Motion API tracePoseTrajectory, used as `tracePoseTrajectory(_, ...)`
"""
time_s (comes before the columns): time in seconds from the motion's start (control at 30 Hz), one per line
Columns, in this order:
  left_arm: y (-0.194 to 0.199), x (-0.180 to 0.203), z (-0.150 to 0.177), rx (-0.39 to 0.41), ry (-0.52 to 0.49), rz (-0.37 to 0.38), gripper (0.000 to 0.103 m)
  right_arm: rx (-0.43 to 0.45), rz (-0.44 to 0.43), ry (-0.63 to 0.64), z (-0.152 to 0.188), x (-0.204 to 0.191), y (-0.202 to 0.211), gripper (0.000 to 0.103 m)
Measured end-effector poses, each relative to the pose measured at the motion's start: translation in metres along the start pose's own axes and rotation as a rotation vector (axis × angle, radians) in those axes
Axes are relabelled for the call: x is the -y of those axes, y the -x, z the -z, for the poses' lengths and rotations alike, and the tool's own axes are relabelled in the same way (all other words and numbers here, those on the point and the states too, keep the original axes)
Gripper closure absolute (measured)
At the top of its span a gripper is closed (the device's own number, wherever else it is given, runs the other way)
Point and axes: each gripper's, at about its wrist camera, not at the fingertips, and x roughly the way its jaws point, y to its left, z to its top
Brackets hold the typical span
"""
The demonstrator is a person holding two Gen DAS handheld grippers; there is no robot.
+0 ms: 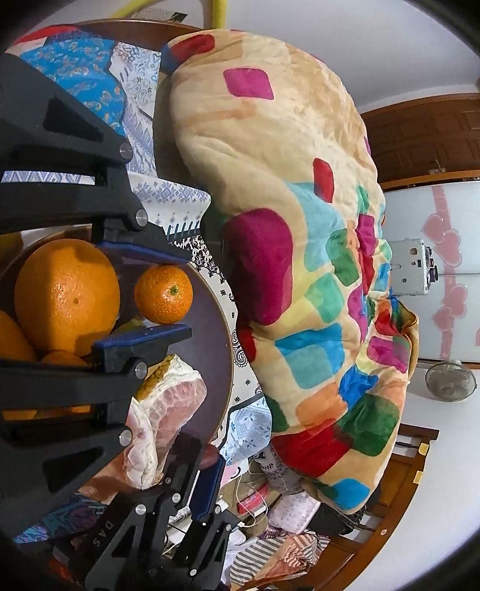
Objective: Organize fruits
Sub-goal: 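Carry the date over the plate with the right tool while the left tool carries the mandarin there, then open both tools to drop the date and mandarin onto the plate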
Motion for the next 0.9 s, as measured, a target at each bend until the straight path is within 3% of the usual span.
tracePoseTrajectory(0.1, 0.001, 0.000, 0.001, 0.004, 0.004, -0.007, 0.067, -0.007, 0.001, -0.002, 0.000, 0.001, 0.000, 0.081)
tracePoseTrajectory(0.2, 0.005, -0.002, 0.002, 0.017, 0.012, -0.015, 0.057, -0.003, 0.014, 0.000, 0.000, 0.002, 0.002, 0.074)
tracePoseTrajectory(0.27, 0.008, -0.003, 0.003, 0.024, 0.012, -0.019, 0.056, 0.008, 0.020, 0.000, 0.001, 0.003, 0.006, 0.068)
tracePoseTrajectory(0.43, 0.028, -0.006, 0.006, 0.048, 0.015, -0.025, 0.056, 0.027, 0.034, -0.007, 0.000, 0.002, 0.020, 0.068)
tracePoseTrajectory(0.67, 0.084, -0.004, 0.023, 0.117, 0.011, -0.033, 0.056, 0.082, 0.026, 0.003, 0.005, -0.019, 0.062, 0.068)
tracePoseTrajectory(0.9, 0.142, -0.001, 0.062, 0.169, 0.036, -0.038, 0.055, 0.136, -0.010, 0.041, 0.024, -0.054, 0.110, 0.068)
